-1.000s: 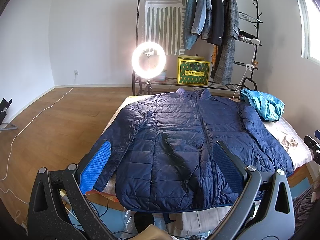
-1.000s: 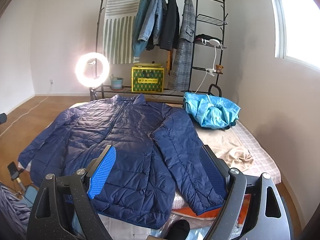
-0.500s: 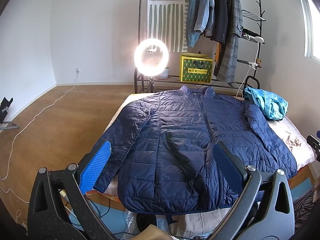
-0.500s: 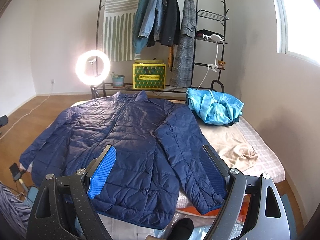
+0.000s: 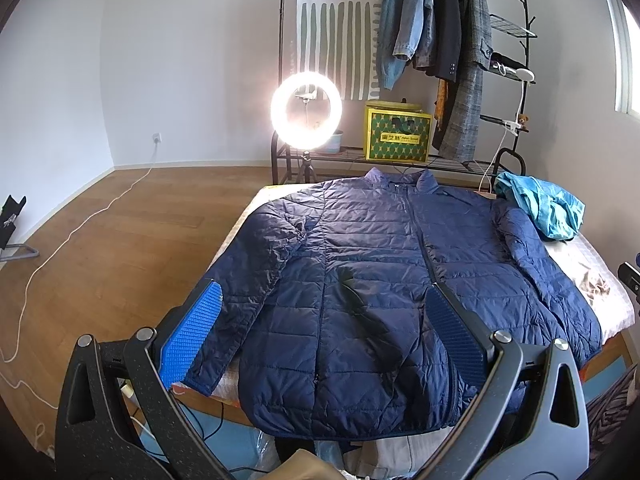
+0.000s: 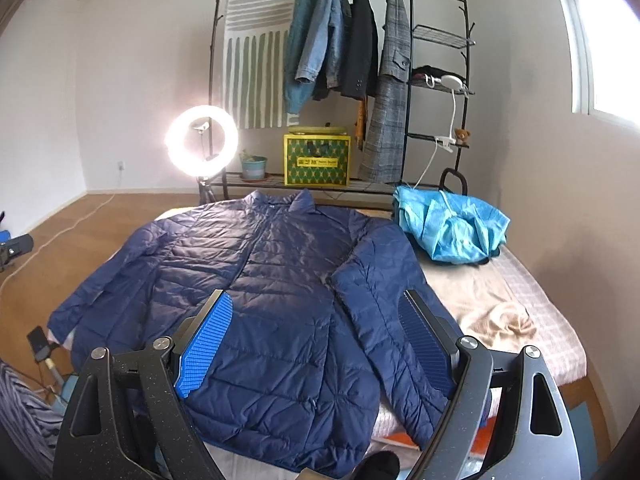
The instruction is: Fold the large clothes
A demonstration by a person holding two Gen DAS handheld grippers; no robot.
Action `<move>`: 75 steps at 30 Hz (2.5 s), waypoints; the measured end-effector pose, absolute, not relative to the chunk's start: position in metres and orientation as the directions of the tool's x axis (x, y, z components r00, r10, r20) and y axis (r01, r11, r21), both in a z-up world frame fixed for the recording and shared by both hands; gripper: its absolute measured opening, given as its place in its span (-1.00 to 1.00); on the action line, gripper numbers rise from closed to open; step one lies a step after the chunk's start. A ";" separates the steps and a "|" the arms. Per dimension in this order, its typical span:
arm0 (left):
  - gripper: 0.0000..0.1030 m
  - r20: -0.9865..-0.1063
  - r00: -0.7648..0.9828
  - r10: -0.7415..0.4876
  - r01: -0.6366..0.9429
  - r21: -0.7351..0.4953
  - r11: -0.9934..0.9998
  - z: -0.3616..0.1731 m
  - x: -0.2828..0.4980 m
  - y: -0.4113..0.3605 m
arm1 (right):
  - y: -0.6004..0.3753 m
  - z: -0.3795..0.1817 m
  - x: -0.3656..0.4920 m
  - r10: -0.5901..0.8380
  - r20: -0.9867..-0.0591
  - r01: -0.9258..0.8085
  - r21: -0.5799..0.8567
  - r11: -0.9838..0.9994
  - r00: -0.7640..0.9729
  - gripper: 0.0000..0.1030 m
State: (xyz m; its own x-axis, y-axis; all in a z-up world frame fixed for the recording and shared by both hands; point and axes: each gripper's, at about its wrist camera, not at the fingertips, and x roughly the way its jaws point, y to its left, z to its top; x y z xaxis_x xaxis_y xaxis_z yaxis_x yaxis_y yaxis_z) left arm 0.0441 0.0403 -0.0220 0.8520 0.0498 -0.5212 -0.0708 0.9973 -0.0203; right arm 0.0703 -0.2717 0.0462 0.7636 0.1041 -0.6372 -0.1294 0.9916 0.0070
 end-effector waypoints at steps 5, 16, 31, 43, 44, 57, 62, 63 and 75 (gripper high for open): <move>1.00 -0.523 0.850 0.061 -0.080 -0.014 0.997 -0.020 0.056 0.045 | -0.265 0.049 0.081 0.080 -0.628 -0.125 -0.027 0.992 0.774 0.65; 1.00 -0.580 0.811 0.077 -0.128 -0.047 0.991 -0.037 0.093 0.084 | -0.236 0.044 0.123 0.160 -0.648 -0.209 0.001 0.978 0.745 0.66; 0.76 -0.748 0.663 0.008 -0.345 -0.297 0.890 -0.128 0.141 0.238 | -0.179 0.006 0.194 0.372 -0.624 -0.398 0.106 0.911 0.687 0.66; 0.76 -0.849 0.519 -0.104 -0.617 -0.456 0.642 -0.233 0.123 0.350 | -0.154 -0.019 0.186 0.468 -0.636 -0.522 0.118 0.844 0.614 0.65; 0.76 -0.859 0.502 -0.100 -0.633 -0.444 0.634 -0.238 0.123 0.352 | -0.153 -0.020 0.185 0.469 -0.636 -0.525 0.116 0.843 0.613 0.65; 0.28 -0.872 0.445 -0.203 -0.647 -0.470 0.601 -0.273 0.134 0.349 | -0.148 -0.023 0.184 0.458 -0.643 -0.523 0.104 0.846 0.614 0.65; -0.51 -0.899 0.405 -0.166 -0.646 -0.410 0.644 -0.269 0.140 0.339 | -0.155 -0.020 0.184 0.453 -0.638 -0.511 0.107 0.853 0.623 0.65; -0.63 -0.898 0.410 -0.159 -0.643 -0.408 0.648 -0.266 0.140 0.338 | -0.156 -0.020 0.184 0.451 -0.637 -0.508 0.107 0.855 0.625 0.65; -0.94 -0.754 0.635 -0.167 -0.392 -0.501 0.772 -0.161 0.168 0.268 | -0.168 -0.024 0.194 0.432 -0.663 -0.468 0.137 0.873 0.611 0.65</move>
State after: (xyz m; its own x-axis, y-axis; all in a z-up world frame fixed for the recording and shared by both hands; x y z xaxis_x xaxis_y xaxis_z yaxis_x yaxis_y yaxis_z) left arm 0.1684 0.2679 -0.1607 0.6352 -0.1669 -0.7541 -0.3916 0.7720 -0.5007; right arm 0.1936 -0.1682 -0.0243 0.6112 0.4315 -0.6635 -0.4681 0.8730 0.1366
